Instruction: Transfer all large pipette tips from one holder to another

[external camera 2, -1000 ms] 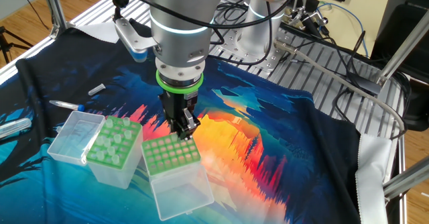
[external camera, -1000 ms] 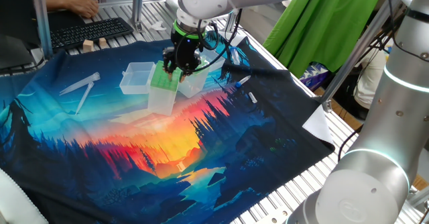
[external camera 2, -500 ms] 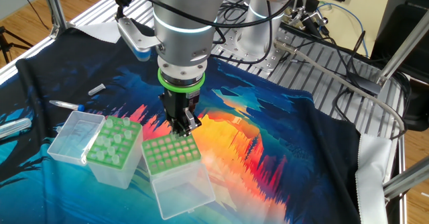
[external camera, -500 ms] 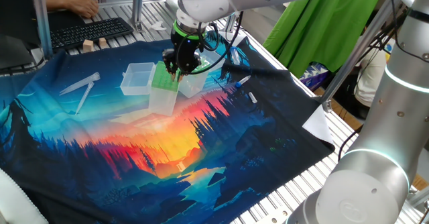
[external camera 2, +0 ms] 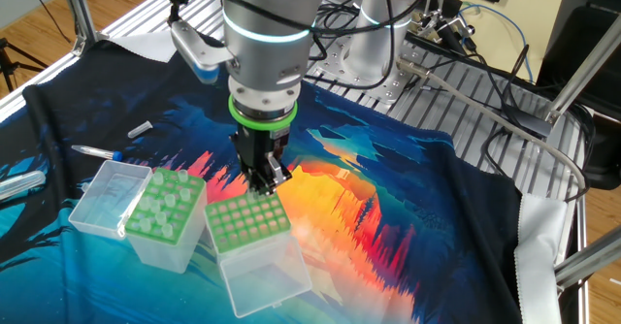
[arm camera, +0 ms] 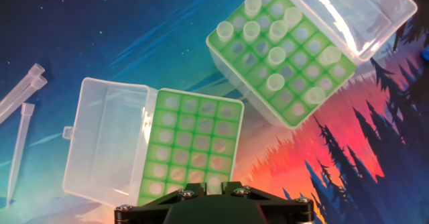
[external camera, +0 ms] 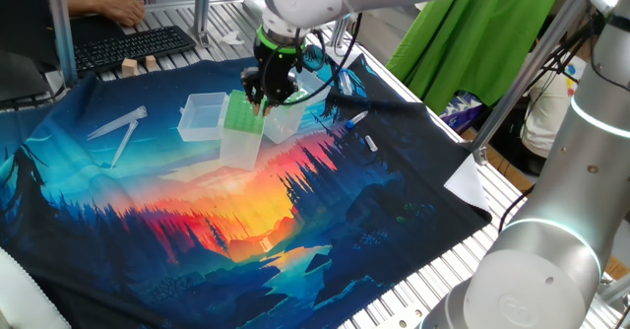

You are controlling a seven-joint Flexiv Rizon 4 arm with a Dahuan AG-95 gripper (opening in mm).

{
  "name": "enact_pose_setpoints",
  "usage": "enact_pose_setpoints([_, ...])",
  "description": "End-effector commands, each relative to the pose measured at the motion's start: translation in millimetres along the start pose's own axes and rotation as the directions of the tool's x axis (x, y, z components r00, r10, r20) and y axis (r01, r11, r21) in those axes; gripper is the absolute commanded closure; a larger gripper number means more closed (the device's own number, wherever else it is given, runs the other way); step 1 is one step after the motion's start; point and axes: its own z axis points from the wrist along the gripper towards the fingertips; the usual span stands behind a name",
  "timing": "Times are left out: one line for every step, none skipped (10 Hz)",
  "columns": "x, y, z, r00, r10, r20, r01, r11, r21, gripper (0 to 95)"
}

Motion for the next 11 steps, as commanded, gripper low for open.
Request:
enact_pose_setpoints([-1.6,1.1,-6.8,1.000,-0.002,-0.001,0.002,1.000,0.000,95.0])
enact_pose_setpoints([-1.2,3.1,-14.1,1.000,0.002,-0.002,-0.002,1.000,0.001,95.0])
enact_pose_setpoints([-1.4,5.0,-21.4,1.000,0.004,0.000,-0.004,1.000,0.003,95.0])
enact_pose_setpoints([-1.6,6.6,-28.5,1.000,0.005,-0.003,-0.005,1.000,0.003,95.0])
enact_pose_setpoints([-2.2,7.9,-36.4,1.000,0.004,-0.005,-0.004,1.000,0.004,95.0])
enact_pose_setpoints([-3.5,7.6,-44.3,1.000,-0.002,-0.010,0.002,1.000,0.004,95.0])
enact_pose_setpoints([-4.3,6.2,-50.2,1.000,-0.009,-0.012,0.009,1.000,0.006,95.0])
enact_pose_setpoints([-5.0,5.3,-53.2,1.000,-0.011,-0.011,0.011,1.000,0.006,95.0])
enact_pose_setpoints([-7.4,4.0,-62.1,1.000,-0.012,-0.011,0.012,1.000,0.007,95.0])
enact_pose_setpoints([-9.3,2.8,-67.7,1.000,-0.012,-0.013,0.012,1.000,0.005,95.0])
enact_pose_setpoints([-10.4,1.9,-73.1,1.000,-0.010,-0.017,0.010,1.000,0.000,95.0])
